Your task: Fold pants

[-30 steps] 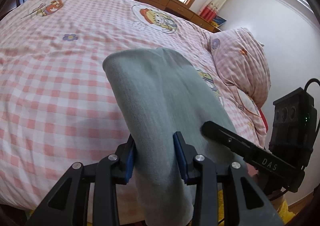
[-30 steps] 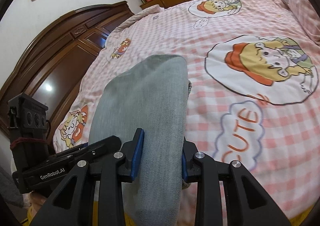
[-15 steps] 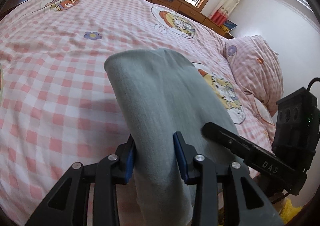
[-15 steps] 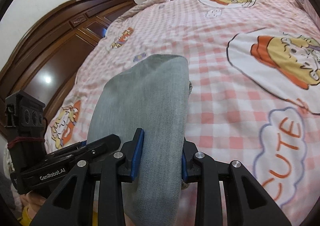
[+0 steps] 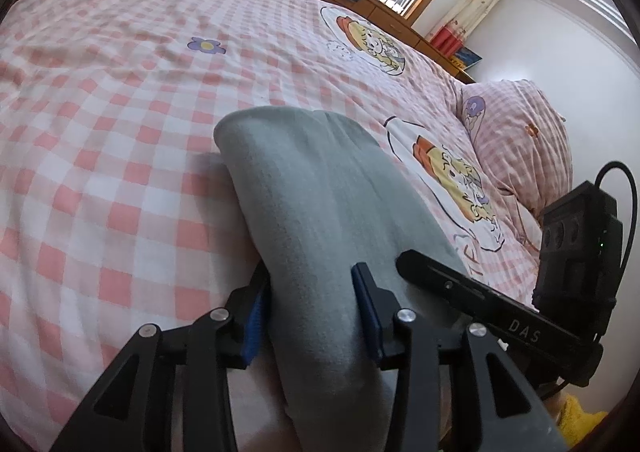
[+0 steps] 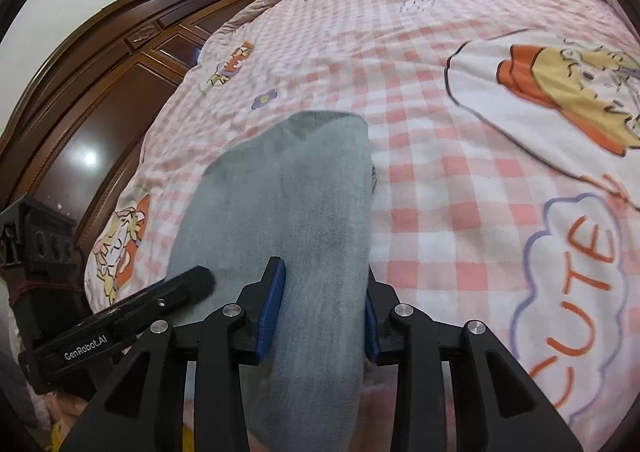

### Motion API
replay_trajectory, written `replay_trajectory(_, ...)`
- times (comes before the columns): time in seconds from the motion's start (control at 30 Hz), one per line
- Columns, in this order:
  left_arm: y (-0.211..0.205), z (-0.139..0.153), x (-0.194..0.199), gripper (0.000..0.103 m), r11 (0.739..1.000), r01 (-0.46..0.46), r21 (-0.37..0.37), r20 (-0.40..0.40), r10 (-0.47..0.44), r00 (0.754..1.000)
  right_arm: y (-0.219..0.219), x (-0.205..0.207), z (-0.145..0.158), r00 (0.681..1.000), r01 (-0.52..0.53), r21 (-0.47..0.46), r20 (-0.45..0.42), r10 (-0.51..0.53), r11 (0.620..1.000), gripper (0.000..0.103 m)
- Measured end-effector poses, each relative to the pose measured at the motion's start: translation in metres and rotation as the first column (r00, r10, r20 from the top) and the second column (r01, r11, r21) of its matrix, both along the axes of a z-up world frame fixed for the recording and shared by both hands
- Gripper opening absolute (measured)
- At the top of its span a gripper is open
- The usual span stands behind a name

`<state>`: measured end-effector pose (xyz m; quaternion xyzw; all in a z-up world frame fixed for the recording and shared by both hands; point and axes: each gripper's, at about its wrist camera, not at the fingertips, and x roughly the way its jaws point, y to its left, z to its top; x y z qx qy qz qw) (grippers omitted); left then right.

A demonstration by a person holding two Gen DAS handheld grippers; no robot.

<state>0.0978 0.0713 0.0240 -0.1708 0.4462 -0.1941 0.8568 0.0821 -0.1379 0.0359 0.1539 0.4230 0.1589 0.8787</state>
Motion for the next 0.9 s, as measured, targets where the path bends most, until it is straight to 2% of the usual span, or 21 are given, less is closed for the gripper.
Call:
replay_trajectory(0.1,0.002,0.011,-0.008,0.042,0.999,-0.04,0.03,0.011,0.04,0.999,-0.002,-0.014,0.014,0.999,0.006,-0.039,0.047,-0.005,0.999,0.035)
replay_trajectory(0.27,0.003,0.049,-0.034,0.041,0.985,-0.122,0.12,0.118,0.108,0.987,-0.001,-0.038,0.028,0.995,-0.016,-0.095,0.095,0.025,0.995,0.032)
replay_trajectory(0.33,-0.001,0.055,-0.04,0.035,0.989,-0.111,0.1,0.12,0.099,0.988,0.003,-0.044,0.028,0.993,-0.04,-0.132,0.104,0.054,0.99,0.03)
replay_trajectory(0.4,-0.006,0.055,-0.043,0.03,0.993,-0.09,0.079,0.105,0.082,0.991,0.009,-0.05,0.024,0.992,-0.067,-0.19,0.095,0.086,0.98,0.024)
replay_trajectory(0.47,-0.014,0.049,-0.046,0.028,0.993,-0.075,0.096,0.089,0.066,0.994,0.01,-0.05,0.015,0.993,-0.078,-0.225,0.068,0.095,0.971,0.023)
replay_trajectory(0.57,-0.022,0.036,-0.049,0.026,0.982,-0.089,0.164,0.058,0.081,0.995,0.005,-0.047,0.001,0.995,-0.084,-0.224,0.025,0.092,0.971,0.023)
replay_trajectory(0.67,-0.022,0.029,-0.05,0.026,0.973,-0.112,0.203,0.035,0.108,0.994,-0.004,-0.047,-0.005,0.997,-0.075,-0.181,0.011,0.078,0.981,0.023)
replay_trajectory(0.77,-0.019,0.019,-0.05,0.026,0.973,-0.111,0.202,0.003,0.113,0.994,-0.007,-0.048,-0.003,0.998,-0.068,-0.166,0.0,0.069,0.984,0.023)
replay_trajectory(0.9,-0.024,0.02,-0.053,0.026,0.965,-0.116,0.237,0.017,0.116,0.993,-0.011,-0.053,0.0,0.998,-0.055,-0.136,-0.016,0.054,0.989,0.026)
